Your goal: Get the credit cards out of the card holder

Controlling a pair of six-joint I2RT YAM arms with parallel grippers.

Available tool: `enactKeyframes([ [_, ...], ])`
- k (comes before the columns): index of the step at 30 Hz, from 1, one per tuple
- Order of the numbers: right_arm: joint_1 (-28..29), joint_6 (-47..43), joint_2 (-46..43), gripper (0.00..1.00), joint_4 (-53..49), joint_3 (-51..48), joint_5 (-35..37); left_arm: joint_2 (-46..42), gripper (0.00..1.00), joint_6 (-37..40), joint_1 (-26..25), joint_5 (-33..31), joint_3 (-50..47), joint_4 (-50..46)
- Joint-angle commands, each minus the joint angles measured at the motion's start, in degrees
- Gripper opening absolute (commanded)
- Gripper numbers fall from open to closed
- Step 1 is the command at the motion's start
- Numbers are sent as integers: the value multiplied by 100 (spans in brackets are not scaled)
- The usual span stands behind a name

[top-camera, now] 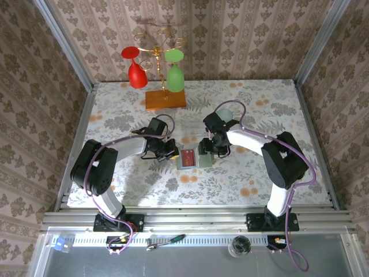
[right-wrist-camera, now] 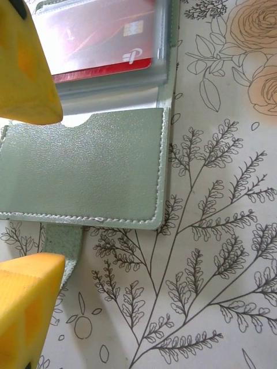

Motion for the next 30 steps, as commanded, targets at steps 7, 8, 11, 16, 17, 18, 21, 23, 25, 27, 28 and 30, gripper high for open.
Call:
enactKeyframes([
  [7, -77, -163, 355, 68, 2, 26, 17, -114, 5, -85, -17, 64, -5, 109],
  [8, -81, -150, 336, 68, -24, 11, 12, -113, 5, -77, -17, 75, -9, 106],
  [11, -81, -72, 246, 68, -86, -70, -1, -102, 5, -43, -17, 115, 9, 110],
  [16, -72, 91, 130, 68, -220, -158, -86, -51, 5, -32, -26, 161, 31, 114],
  [17, -70, 133, 86, 68, -199, -192, -125, -37, 5, -33, -26, 174, 38, 115],
  [18, -64, 159, 56, 68, -173, -220, -156, -31, 4, -26, -26, 190, 38, 116],
  [21, -55, 226, -19, 68, -202, -235, -218, 0, 5, 0, -43, 229, 77, 114],
  [23, -30, 252, -59, 68, -231, -215, -217, 24, 5, 11, -61, 251, 115, 113],
  [25, -20, 261, -110, 68, -238, -185, -197, 49, 5, 20, -78, 270, 143, 104],
  [27, -20, 260, -164, 68, -294, -131, -118, 78, 4, 31, -109, 286, 168, 110],
  [28, -20, 262, -197, 68, -297, -116, -57, 96, 4, 38, -121, 299, 178, 107],
  [30, -20, 252, -281, 67, -309, -74, 37, 121, 4, 42, -147, 286, 199, 106],
])
